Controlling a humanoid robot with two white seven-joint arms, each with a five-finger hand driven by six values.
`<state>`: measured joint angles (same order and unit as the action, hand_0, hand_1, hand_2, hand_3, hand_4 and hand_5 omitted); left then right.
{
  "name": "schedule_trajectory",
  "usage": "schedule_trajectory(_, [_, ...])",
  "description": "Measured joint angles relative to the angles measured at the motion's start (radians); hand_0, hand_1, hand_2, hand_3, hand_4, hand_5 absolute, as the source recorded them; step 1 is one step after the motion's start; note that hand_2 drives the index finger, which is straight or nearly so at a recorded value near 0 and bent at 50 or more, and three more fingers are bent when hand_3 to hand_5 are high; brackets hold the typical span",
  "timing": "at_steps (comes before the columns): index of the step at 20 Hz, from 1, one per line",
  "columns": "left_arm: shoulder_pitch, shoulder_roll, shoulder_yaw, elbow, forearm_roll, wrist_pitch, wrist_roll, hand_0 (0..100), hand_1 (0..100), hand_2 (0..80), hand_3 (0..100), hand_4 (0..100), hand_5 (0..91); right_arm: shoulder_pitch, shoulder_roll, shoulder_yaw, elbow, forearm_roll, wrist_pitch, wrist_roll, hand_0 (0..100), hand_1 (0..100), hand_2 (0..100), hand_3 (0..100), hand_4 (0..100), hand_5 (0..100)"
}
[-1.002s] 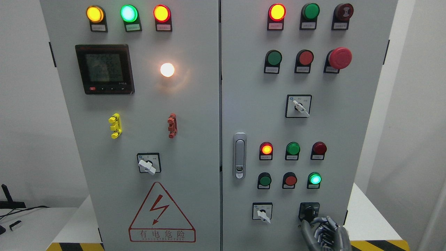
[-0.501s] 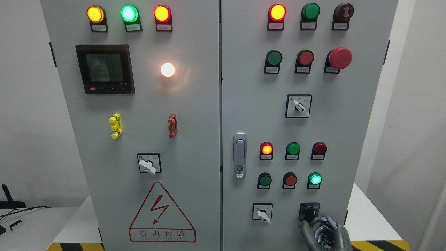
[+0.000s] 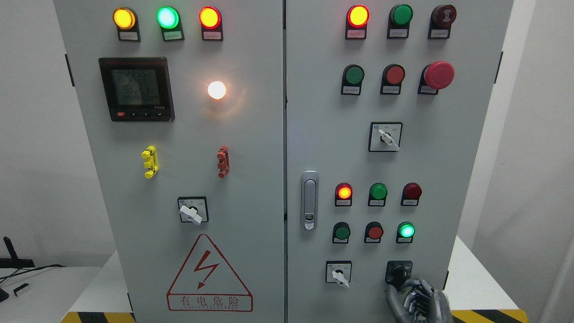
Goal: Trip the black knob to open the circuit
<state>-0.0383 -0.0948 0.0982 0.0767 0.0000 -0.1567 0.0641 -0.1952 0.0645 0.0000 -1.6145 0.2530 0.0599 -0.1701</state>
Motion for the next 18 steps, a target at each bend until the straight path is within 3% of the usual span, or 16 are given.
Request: schedule_trajectory(18, [0.0, 0.0, 0.0, 0.0, 0.0, 0.0, 0.0, 12, 39, 0.0, 0, 0, 0.0, -0.005, -0.002, 0.0, 0.007, 0.006, -0.002, 0.0, 41, 70, 49, 89, 97, 100])
